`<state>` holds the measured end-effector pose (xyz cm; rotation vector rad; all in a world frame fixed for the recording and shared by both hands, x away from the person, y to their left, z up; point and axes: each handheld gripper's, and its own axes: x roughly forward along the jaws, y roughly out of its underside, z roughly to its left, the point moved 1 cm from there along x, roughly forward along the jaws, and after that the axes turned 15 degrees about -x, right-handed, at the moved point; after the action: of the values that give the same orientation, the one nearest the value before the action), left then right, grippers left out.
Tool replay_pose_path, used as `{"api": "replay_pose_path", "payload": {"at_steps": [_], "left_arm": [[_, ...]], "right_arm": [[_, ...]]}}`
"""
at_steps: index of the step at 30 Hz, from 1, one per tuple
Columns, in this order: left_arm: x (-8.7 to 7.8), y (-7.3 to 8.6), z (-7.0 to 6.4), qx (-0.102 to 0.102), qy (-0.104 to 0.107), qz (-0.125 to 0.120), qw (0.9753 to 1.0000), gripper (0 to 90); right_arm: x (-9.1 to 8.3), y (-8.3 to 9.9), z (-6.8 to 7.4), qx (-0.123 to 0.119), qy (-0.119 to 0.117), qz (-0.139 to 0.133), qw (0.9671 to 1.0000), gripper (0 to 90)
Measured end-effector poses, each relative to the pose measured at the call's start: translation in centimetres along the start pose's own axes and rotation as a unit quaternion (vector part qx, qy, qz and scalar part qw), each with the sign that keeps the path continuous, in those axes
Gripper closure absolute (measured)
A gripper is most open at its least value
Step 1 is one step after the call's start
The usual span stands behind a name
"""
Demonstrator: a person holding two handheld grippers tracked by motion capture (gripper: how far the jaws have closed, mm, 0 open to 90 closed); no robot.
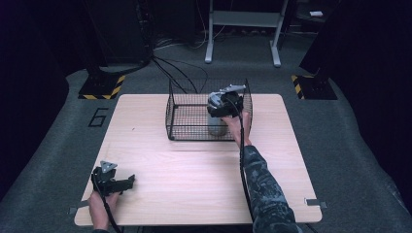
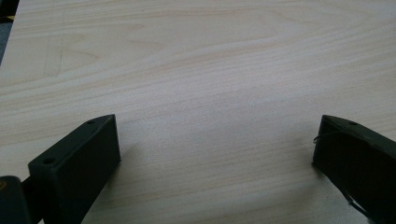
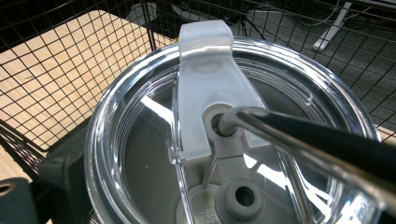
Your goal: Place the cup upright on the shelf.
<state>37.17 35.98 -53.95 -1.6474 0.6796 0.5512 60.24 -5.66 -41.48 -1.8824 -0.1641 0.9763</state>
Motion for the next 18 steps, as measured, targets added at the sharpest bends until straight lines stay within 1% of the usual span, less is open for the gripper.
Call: {"api": "replay_pose_path", "payload": {"at_steps": [7,9,12,13,15,16,18], "left_arm": [[-0.01,0.00,0.00,0.000,0.000,0.000,1.0000,0.4],[-0.04,0.02,-0.02,-0.003,0.000,0.003,1.0000,0.4],[0.00,0.00,0.01,0.000,0.000,0.000,1.0000,0.4],[-0.04,0.00,0.01,-0.002,0.001,0.004,1.0000,0.4],[-0.05,0.00,0.01,-0.003,0.002,0.006,1.0000,0.4],[-0.07,-0.01,0.02,-0.002,0.002,0.007,1.0000,0.4],[-0.02,0.01,0.00,-0.002,0.001,0.002,1.0000,0.4]], "right_arm": [[-0.08,0.05,-0.06,0.003,-0.001,0.001,1.0000,3.1],[-0.08,0.04,-0.07,0.005,-0.001,0.000,1.0000,3.0],[-0.03,-0.01,-0.02,0.009,0.000,0.000,1.0000,2.9],[-0.03,-0.01,-0.05,0.009,0.001,-0.001,1.0000,2.9],[-0.06,-0.01,-0.11,0.018,0.000,-0.001,0.9998,2.4],[-0.17,-0.04,-0.24,0.021,-0.005,-0.005,0.9998,0.2],[-0.25,-0.11,-0.19,0.021,-0.006,-0.004,0.9998,0.0]]}}
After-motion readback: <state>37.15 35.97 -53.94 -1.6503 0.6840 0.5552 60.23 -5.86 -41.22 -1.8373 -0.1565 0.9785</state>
